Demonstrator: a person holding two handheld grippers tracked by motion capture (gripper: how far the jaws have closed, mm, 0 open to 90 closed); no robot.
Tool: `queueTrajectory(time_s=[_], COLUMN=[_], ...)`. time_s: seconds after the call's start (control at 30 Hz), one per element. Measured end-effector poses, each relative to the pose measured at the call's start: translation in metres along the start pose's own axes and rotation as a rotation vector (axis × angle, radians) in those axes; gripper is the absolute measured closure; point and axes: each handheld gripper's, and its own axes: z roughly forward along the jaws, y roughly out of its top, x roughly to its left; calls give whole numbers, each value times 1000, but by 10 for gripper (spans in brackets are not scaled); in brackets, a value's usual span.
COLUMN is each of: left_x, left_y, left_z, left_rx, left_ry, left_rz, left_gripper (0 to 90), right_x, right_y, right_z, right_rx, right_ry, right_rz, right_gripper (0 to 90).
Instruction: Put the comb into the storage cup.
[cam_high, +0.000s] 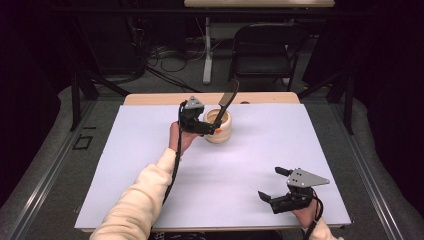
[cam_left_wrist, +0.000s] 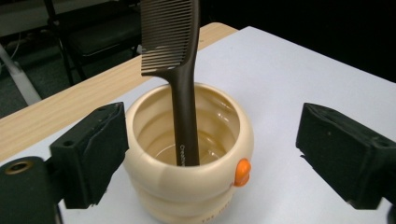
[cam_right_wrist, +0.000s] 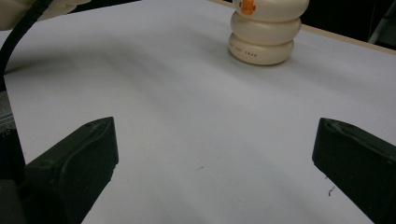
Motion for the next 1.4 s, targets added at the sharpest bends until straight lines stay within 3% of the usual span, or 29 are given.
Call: queueTrajectory(time_s=[0.27,0.4,0.8,0.97,1.4], left_x=[0,-2,-2,-3,-12], left_y=[-8,-12,-35,-42,-66], left_z=[-14,-23,-49,-58,-76], left_rx=[22,30,24,28,42], left_ry=[13,18,36,21,57], left_rz=[23,39,29,30,41], left_gripper=[0,0,0,0,0], right_x=[0,0,1,0,1], right_y=[0,0,0,0,0], right_z=[0,0,1,1,-1], right_rx=[0,1,2,6,-2], right_ry=[-1,0,0,-1,0], right_rz=[-3,-2,-2,-2,-1], right_gripper=[0,0,0,0,0])
